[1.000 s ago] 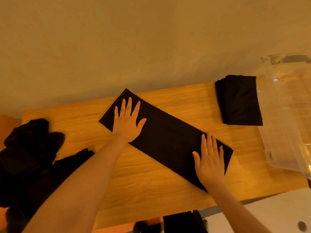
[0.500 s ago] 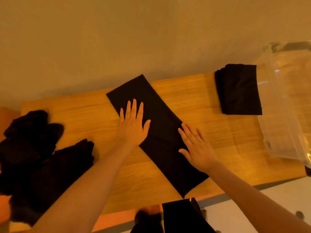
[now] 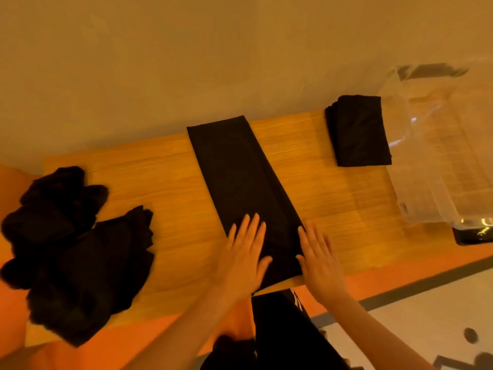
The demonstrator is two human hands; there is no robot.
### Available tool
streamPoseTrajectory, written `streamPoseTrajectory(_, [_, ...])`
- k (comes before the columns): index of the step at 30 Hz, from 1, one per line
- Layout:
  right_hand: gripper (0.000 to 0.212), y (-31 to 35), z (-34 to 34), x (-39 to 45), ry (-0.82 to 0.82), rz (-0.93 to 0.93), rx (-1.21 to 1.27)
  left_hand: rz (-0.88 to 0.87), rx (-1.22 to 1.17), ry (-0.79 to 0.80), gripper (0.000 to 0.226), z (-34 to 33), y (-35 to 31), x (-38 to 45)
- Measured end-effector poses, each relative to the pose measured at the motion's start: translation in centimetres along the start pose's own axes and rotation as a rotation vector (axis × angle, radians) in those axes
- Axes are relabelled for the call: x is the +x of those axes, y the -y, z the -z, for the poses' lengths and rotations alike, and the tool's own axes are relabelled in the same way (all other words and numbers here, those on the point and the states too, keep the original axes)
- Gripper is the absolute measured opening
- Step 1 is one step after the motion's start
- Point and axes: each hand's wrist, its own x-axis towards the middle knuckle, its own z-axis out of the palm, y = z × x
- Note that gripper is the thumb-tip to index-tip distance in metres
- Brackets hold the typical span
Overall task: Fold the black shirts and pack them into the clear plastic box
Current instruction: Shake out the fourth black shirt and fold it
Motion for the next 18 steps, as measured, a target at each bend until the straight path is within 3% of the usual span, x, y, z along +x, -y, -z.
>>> streamPoseTrajectory(2, [0.052, -1.4, 0.1, -0.4, 0.034, 0.139, -0.058, 0.025, 0.010, 0.083, 0.066, -1.3, -0.6, -2.3])
streamPoseTrajectory(7, [0.059, -4.0, 0.7, -3.0, 0.022, 0.122, -0.091, 0.008, 0.089, 0.114, 0.071, -1.5, -0.1, -3.7])
streamPoseTrajectory(12, [0.063, -2.6, 1.1, -2.2, 0.059, 0.304, -0.182, -0.085, 0.160, 0.114, 0.076, -1.9, -1.6, -4.7])
streamPoseTrajectory(18, [0.057, -3.8, 0.1, -5.2, 0.053, 0.250, -0.161, -0.132, 0.133, 0.066, 0.076, -2.3, -1.2, -6.6])
